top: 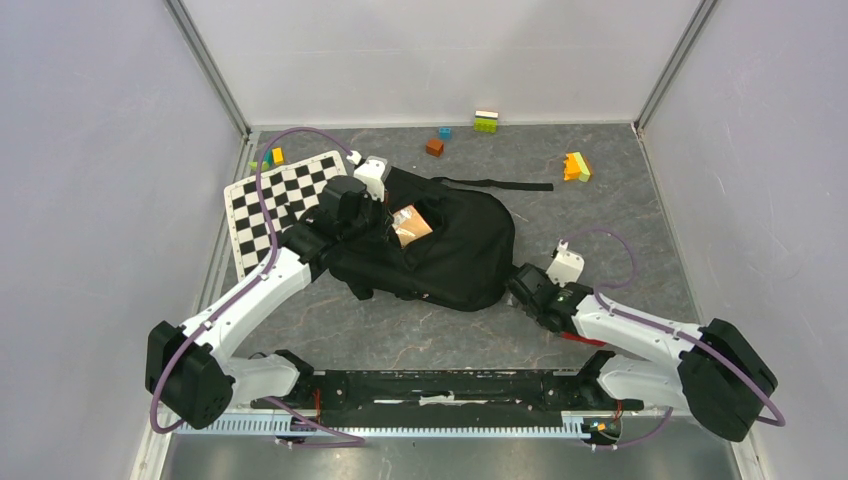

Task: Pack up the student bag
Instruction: Adjust the stationery at the center of the board.

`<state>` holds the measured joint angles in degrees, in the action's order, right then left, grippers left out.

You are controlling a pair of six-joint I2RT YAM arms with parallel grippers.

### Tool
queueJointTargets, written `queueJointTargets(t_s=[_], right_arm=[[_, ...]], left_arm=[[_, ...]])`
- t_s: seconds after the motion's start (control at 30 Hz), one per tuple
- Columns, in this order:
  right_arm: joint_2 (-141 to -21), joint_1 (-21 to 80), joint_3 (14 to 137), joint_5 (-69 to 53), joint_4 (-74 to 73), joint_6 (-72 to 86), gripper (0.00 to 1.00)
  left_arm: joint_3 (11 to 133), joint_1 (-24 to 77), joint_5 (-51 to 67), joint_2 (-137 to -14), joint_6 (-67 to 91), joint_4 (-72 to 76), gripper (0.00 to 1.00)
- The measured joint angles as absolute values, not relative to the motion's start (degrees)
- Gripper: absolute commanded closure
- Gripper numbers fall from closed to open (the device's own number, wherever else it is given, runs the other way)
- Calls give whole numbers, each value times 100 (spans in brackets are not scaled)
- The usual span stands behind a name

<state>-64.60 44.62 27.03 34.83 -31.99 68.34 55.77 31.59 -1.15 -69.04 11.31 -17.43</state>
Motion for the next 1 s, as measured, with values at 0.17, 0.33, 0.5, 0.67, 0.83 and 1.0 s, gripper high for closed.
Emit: queueJointTargets(t_s=[0.17,0.33,0.5,0.67,0.83,1.0], right_arm=[[-6547,4241,2703,3472,-3065,6744,2],[-6722,4014,2724,3514,-2816,6445,2],[-7249,3916,2993,3605,-2589,5975,2],[-7872,3909,3472,3695,-2379,5378,5],[-7944,3909,3546,3695,-2359,5157,13],[-7669,3909,3317,3671,-2366,5113,20]], left_arm=[[5577,3159,-115,-6904,1131,-1743,98],[5577,3159,-115,-6904,1131,-1743,98],[5577,3159,-126,-6904,1131,-1743,98],[5577,3159,-145,-6899,1131,-1743,98],[5577,3159,-145,-6899,1129,-1743,98],[5577,3159,-145,-6899,1129,-1743,98]])
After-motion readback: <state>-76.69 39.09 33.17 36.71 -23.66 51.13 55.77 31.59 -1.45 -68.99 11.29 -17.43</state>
